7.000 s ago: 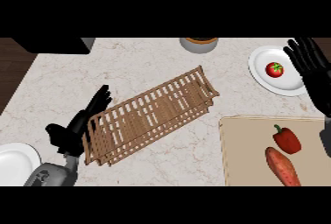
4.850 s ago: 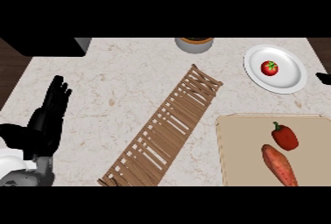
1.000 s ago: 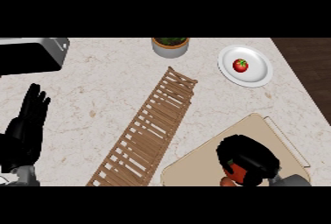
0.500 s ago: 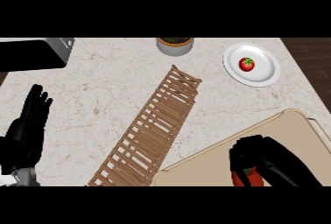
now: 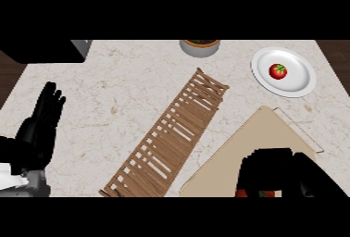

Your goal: Pick the bell pepper from the tray and place it in the tiered shelf

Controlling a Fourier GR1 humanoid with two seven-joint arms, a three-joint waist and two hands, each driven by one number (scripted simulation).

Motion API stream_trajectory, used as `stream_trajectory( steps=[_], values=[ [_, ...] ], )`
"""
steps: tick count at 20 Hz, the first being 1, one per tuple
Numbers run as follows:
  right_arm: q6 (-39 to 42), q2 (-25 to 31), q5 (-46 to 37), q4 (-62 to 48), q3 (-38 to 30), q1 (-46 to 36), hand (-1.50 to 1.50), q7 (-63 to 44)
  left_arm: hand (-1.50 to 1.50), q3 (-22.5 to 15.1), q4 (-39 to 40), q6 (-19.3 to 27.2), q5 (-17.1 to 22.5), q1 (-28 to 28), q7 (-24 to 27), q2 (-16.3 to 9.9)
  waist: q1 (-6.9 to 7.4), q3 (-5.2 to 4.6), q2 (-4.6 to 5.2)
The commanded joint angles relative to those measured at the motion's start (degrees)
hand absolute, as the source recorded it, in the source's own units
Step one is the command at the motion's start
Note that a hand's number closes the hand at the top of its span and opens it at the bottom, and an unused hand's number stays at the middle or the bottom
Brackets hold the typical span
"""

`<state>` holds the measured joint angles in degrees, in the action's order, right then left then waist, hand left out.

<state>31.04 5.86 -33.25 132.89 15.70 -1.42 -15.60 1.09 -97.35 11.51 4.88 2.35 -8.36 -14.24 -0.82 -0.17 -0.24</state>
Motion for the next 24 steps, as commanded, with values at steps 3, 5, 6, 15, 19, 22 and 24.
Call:
stream_trajectory(
  steps=[3,5,6,15,19,22,24],
  values=[
    [-4.4,-5.7,-0.4,-5.1,5.2,-11.4,1.5,-12.1,0.0,-0.1,4.4,-0.8,-1.1,3.6,1.6,1.7,0.99,0.12,0.28],
    [-9.3,-5.8,-4.3,-10.7,6.5,-12.0,1.5,-8.1,0.0,-0.1,2.4,-0.5,-2.2,1.2,1.8,2.1,1.1,0.15,0.25],
    [-11.6,-5.8,-4.0,-13.6,5.3,-12.1,1.5,-4.6,0.0,0.2,-2.8,-0.9,-1.4,0.7,-3.3,0.7,1.26,0.17,0.23],
    [-19.7,-5.9,-2.7,-26.4,3.9,-19.1,1.5,0.6,0.0,0.6,1.2,-2.3,-3.4,1.2,0.0,3.3,1.07,0.16,0.25],
    [-24.8,-5.9,-6.3,-34.1,9.1,-25.5,1.5,-1.4,0.0,0.7,-1.5,-2.3,-3.6,1.3,-2.6,2.8,1.45,0.16,0.24],
    [-32.4,-5.9,3.6,-37.5,8.3,-25.1,1.5,-3.5,0.0,1.4,1.6,-1.7,-3.9,2.1,0.1,3.9,1.5,0.16,0.31],
    [-31.0,-5.9,6.2,-43.6,5.3,-28.4,-1.5,-0.6,0.0,-0.8,1.7,-0.1,-5.9,3.8,-1.9,5.5,1.44,0.18,0.37]
  ],
)
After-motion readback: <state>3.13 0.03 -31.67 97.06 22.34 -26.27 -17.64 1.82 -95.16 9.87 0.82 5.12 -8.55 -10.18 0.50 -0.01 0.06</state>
